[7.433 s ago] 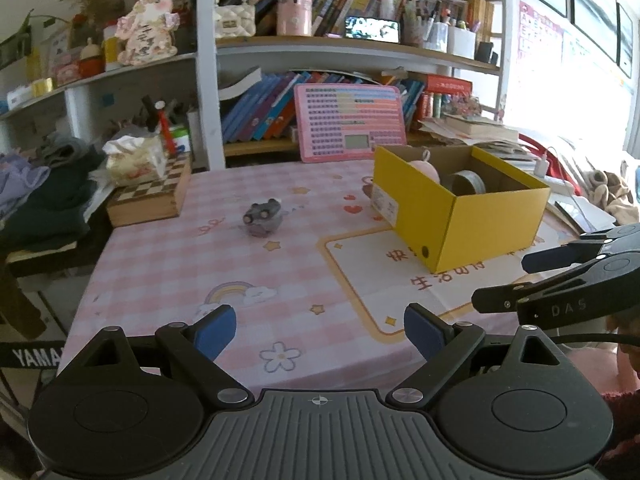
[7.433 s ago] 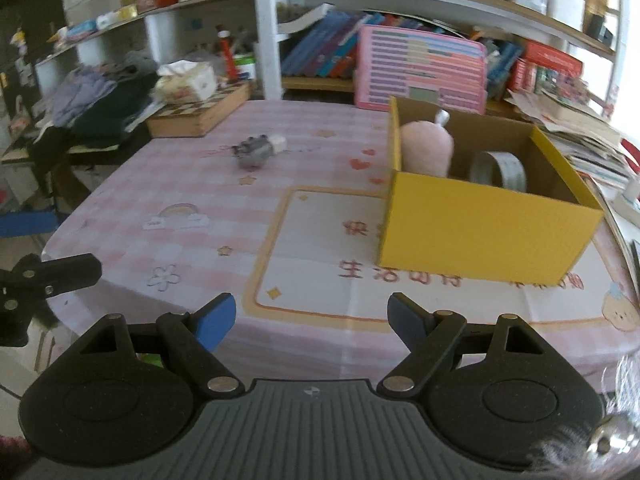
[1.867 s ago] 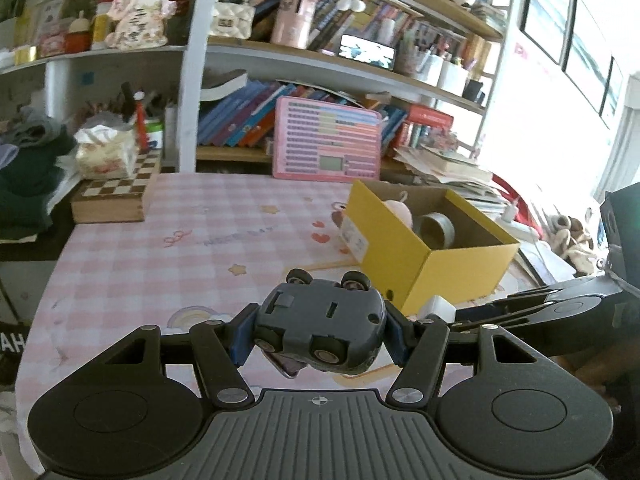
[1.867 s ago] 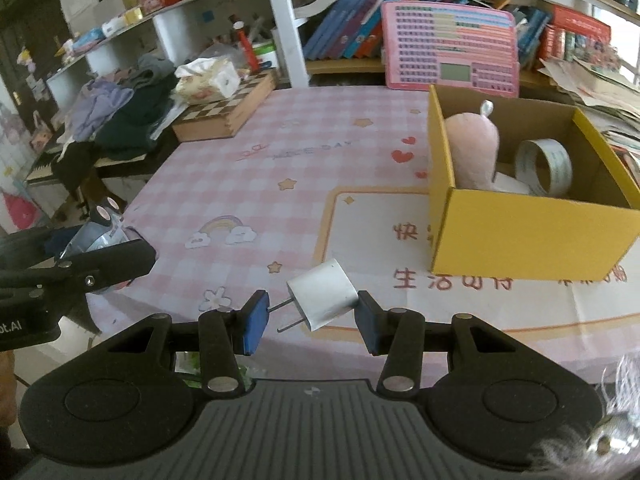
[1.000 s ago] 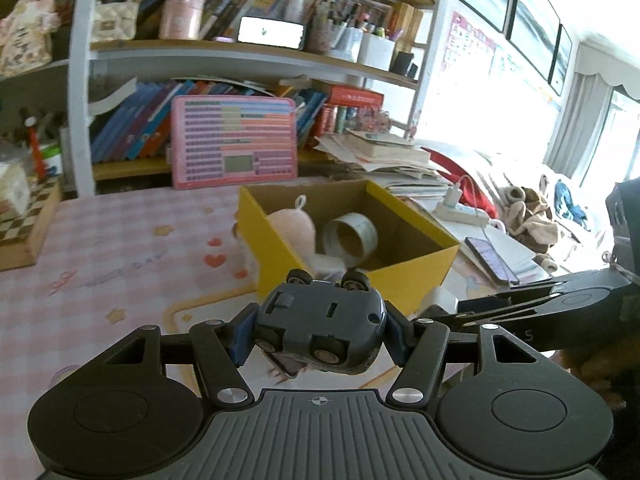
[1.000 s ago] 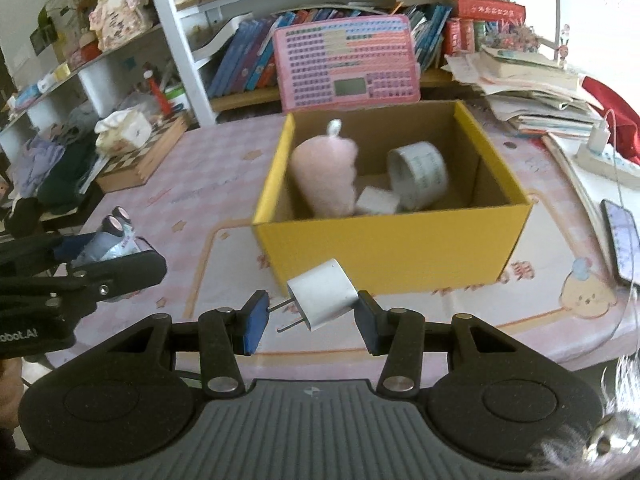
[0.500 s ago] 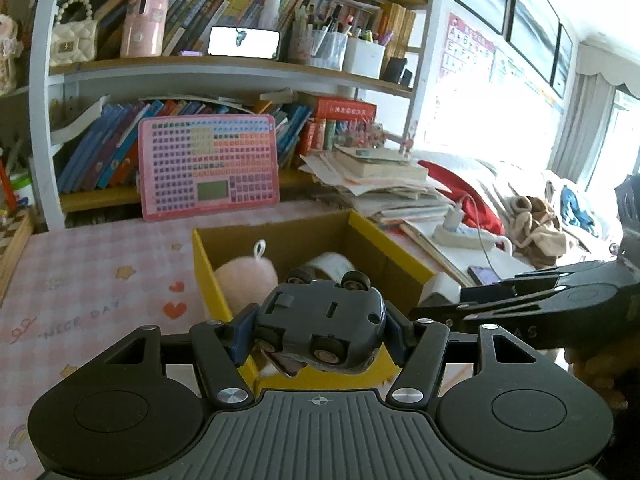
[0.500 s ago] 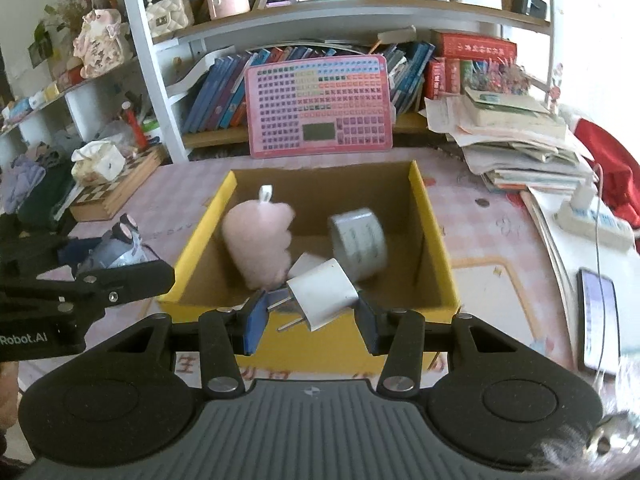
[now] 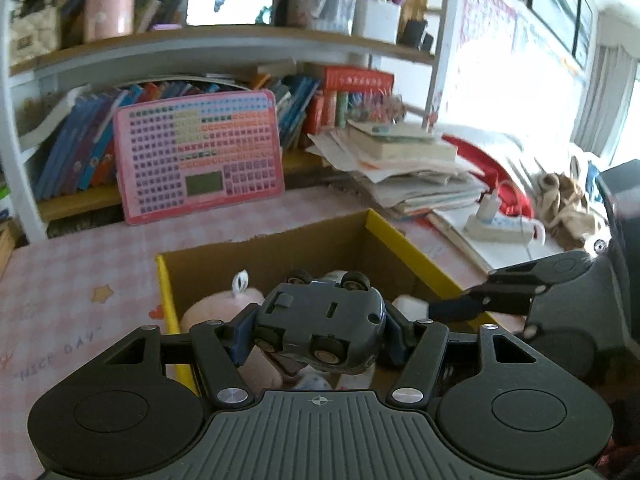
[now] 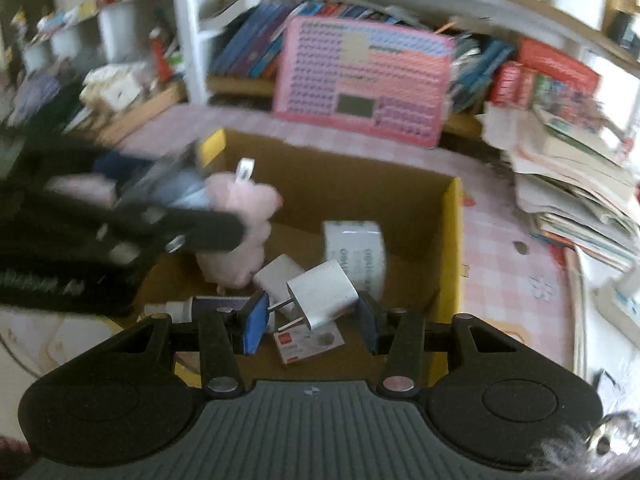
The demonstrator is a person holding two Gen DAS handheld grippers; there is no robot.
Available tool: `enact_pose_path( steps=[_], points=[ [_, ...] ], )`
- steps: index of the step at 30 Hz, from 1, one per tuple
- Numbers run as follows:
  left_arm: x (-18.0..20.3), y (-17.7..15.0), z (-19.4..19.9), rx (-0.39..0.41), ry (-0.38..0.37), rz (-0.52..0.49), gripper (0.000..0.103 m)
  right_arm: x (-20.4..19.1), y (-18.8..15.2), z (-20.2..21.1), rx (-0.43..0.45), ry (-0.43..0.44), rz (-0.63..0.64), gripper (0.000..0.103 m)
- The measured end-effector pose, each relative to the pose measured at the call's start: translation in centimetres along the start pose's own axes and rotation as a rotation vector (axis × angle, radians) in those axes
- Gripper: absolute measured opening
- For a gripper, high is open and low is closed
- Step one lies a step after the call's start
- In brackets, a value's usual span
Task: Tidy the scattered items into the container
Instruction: 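Lower both tools into the yellow box and open them to release the items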
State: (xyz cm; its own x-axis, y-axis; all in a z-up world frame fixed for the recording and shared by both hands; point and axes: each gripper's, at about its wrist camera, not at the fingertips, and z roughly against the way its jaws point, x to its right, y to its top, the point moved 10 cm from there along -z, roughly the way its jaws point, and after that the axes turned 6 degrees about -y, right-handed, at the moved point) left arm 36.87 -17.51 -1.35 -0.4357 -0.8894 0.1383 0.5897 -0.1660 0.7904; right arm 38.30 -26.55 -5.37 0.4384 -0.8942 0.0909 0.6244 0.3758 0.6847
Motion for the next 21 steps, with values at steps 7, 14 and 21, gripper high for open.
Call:
enact_pose_path(
  steps=[7,14,21],
  points=[
    [-1.3,0.6,-5.1,-0.115,0.005,-0.006,0.062,-0.7,-0.7,-3.8,-0.091,0.047,0.08,0.045],
    [-1.5,-0.7,-7.9,-0.196,0.016,-0.039,0.062,-0.9,-1.0,-5.3,-0.142,0.081,0.108,0.045],
    [-1.2,-1.4,-8.9,-0.217,0.02,-0.053,0.063,-1.0,-1.2,-5.5,-0.155,0.091,0.11,0.045]
  ],
)
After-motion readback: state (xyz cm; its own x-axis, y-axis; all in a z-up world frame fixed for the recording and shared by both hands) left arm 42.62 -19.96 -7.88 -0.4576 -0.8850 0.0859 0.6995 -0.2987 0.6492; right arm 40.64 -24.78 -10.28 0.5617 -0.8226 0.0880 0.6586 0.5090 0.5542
